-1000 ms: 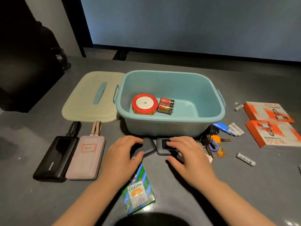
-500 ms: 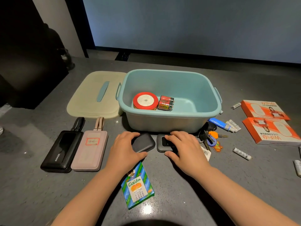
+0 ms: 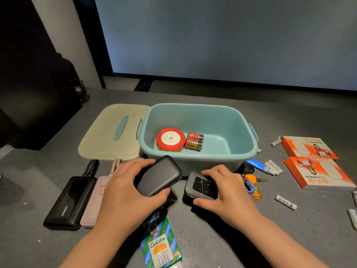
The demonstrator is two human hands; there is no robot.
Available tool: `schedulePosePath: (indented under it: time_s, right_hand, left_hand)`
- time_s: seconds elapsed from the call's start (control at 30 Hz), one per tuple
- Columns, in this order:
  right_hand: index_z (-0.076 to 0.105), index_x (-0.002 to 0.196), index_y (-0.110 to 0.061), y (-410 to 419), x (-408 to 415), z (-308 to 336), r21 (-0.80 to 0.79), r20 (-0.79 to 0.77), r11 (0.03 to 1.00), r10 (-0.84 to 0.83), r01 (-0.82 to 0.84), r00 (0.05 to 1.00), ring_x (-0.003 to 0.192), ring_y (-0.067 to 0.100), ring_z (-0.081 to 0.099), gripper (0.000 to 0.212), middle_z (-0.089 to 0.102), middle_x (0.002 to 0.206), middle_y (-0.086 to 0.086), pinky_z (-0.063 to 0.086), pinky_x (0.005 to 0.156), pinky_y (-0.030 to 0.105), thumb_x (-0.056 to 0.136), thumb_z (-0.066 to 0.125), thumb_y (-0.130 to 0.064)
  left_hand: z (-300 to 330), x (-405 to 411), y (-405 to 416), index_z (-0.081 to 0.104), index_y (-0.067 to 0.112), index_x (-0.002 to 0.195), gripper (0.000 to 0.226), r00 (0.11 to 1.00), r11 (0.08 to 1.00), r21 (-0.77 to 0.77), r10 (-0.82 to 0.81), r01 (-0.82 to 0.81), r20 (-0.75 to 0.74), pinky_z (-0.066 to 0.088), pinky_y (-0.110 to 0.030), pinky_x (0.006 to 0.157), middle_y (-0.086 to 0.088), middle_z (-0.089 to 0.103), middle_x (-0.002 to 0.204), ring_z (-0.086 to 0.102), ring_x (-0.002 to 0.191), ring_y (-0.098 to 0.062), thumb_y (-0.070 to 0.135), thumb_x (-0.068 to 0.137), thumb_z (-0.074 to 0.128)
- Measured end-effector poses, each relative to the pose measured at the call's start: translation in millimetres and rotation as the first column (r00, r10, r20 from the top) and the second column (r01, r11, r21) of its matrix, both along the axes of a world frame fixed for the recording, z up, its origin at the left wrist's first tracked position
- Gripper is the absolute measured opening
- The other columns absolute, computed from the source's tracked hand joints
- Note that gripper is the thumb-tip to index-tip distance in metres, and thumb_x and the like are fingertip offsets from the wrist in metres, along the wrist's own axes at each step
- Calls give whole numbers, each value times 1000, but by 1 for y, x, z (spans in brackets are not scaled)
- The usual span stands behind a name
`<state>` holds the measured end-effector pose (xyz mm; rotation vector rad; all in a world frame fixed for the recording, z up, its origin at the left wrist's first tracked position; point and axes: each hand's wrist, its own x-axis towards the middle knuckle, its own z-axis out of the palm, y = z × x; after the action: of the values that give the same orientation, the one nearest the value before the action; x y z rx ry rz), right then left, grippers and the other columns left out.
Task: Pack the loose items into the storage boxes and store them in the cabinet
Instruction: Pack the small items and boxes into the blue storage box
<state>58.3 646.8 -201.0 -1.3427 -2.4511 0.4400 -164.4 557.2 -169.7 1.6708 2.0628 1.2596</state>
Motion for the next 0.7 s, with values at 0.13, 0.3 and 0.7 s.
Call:
schedulePosePath:
  time_s: [0.13,0.3,0.7]
  right_hand:
    - [58,108,-40,3,9,57,82,-163,996,-18,32,986,92,-6,44,61,49,96,-21,22,85,5,53,69,-64]
    - [61,106,-34,42,3,102,140,-198,987,-44,73,979,93,2,51,58,52,97,-15,41,90,33,54,75,-54]
    - [57,95,-26,156,-30,74,54,78,983,-181,177,980,86,18,53,54,51,93,-6,46,78,34,52,74,-54]
  left_hand:
    - [40,-10,27,63,34,106,58,999,996,93,13,-10,-37,40,-15,79,21,60,101,52,94,1,44,50,76]
    - [59,-12,82,60,37,105,57,999,998,70,-2,5,-47,40,-16,71,20,58,98,52,88,-1,45,51,76]
    - [29,-8,218,61,20,84,38,920,929,-369,-157,14,-358,33,-26,50,0,59,82,56,76,-17,49,61,71]
